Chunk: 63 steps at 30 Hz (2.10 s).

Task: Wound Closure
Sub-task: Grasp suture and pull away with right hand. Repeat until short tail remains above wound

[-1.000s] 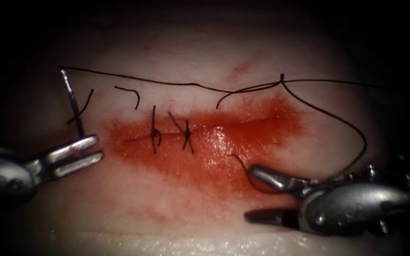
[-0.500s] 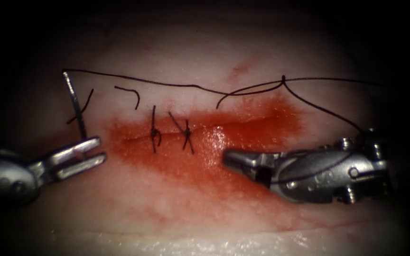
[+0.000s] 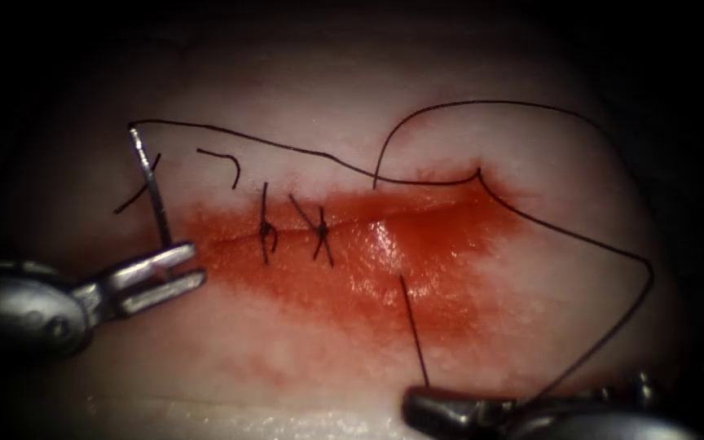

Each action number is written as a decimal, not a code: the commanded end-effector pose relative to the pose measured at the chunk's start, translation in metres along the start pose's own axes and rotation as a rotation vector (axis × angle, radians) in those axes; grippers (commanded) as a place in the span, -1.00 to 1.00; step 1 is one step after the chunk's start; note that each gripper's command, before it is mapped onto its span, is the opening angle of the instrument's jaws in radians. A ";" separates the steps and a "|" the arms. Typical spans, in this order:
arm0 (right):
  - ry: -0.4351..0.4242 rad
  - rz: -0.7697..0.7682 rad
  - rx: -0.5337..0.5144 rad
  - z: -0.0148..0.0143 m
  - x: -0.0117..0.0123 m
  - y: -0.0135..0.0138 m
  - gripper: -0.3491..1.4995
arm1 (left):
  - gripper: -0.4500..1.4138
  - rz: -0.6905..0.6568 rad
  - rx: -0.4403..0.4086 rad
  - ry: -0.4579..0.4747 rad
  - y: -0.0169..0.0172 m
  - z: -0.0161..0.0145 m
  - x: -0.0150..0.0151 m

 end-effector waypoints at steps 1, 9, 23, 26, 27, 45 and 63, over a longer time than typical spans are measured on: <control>0.006 -0.004 0.012 0.0003 0.0013 -0.0019 -1.00 | -1.00 -0.002 -0.002 0.001 0.0003 0.0007 -0.0003; 0.020 -0.078 0.068 -0.0020 0.0077 -0.0061 -1.00 | -1.00 -0.002 -0.007 0.003 0.0003 0.0013 -0.0003; 0.079 -0.234 0.033 -0.0003 0.0019 0.0037 0.60 | -1.00 -0.045 -0.014 0.009 -0.0040 0.0051 0.0005; 0.085 -0.231 0.019 0.0011 0.0000 0.0059 0.54 | -1.00 -0.045 -0.010 0.012 -0.0042 0.0061 0.0003; 0.090 -0.229 0.004 0.0015 -0.0003 0.0064 0.53 | -1.00 -0.044 -0.010 0.012 -0.0041 0.0062 0.0002; 0.025 0.148 -0.011 0.0036 -0.0072 0.0093 0.36 | -1.00 -0.036 -0.022 0.009 -0.0036 0.0056 -0.0001; 0.049 0.656 -0.043 0.0065 -0.0109 0.0107 0.42 | -1.00 -0.035 -0.026 0.005 -0.0034 0.0057 0.0000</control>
